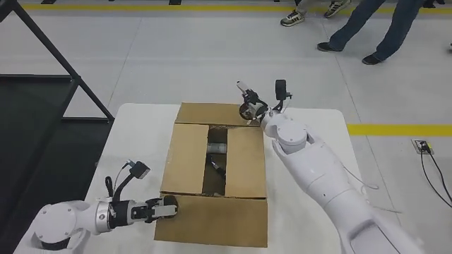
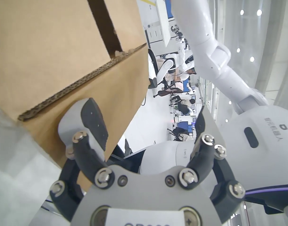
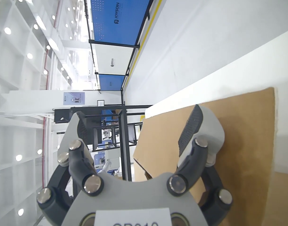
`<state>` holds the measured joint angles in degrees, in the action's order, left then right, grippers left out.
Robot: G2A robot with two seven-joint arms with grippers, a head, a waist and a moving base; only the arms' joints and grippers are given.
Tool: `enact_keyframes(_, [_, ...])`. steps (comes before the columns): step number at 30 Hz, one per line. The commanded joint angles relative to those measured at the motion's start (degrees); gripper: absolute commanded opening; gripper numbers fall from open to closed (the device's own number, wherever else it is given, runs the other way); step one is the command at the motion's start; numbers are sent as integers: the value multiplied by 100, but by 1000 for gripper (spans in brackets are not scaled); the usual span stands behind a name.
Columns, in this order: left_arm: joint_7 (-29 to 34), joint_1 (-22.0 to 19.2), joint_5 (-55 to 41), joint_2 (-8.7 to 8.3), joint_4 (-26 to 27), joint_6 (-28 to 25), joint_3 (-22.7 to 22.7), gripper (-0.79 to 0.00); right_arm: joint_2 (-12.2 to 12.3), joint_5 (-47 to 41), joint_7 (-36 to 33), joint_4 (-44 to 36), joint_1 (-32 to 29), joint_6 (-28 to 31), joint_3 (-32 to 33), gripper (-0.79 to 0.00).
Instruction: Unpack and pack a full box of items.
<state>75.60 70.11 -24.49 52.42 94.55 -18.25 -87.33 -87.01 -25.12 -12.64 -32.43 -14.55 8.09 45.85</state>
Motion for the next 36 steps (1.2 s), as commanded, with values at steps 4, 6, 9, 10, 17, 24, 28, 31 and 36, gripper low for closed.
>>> enact_keyframes(4, [99,140,-424,-60,134,-92,-483,0,91,-137,-765,-201,-122,513,284,0])
enact_keyframes(6, [-44,219,-557,-76,146,-88,-695,0,147,-132,-1233,-335,-188,699,379,0])
enact_keyframes(9, [-431,325,-588,-94,92,-18,-995,0,241,67,-1960,-593,-300,866,446,0])
enact_keyframes(10, [-608,354,-550,-98,52,36,-1076,0,274,154,-2223,-698,-341,870,456,0])
enact_keyframes(17, [-1350,462,-149,-116,-191,441,-1245,0,474,966,-3494,-1355,-595,485,404,0])
enact_keyframes(24, [-1546,243,301,-88,-422,616,-703,0,474,966,-3494,-1355,-595,485,404,0])
enact_keyframes(28, [-1706,3,623,-53,-511,700,-286,0,494,1045,-3506,-1573,-765,466,413,0])
enact_keyframes(31, [-1803,-113,807,-37,-546,735,-96,0,498,1178,-3497,-1699,-837,287,388,0])
enact_keyframes(36, [-1782,-186,812,-24,-535,729,49,0,448,1306,-3355,-1743,-872,54,296,0])
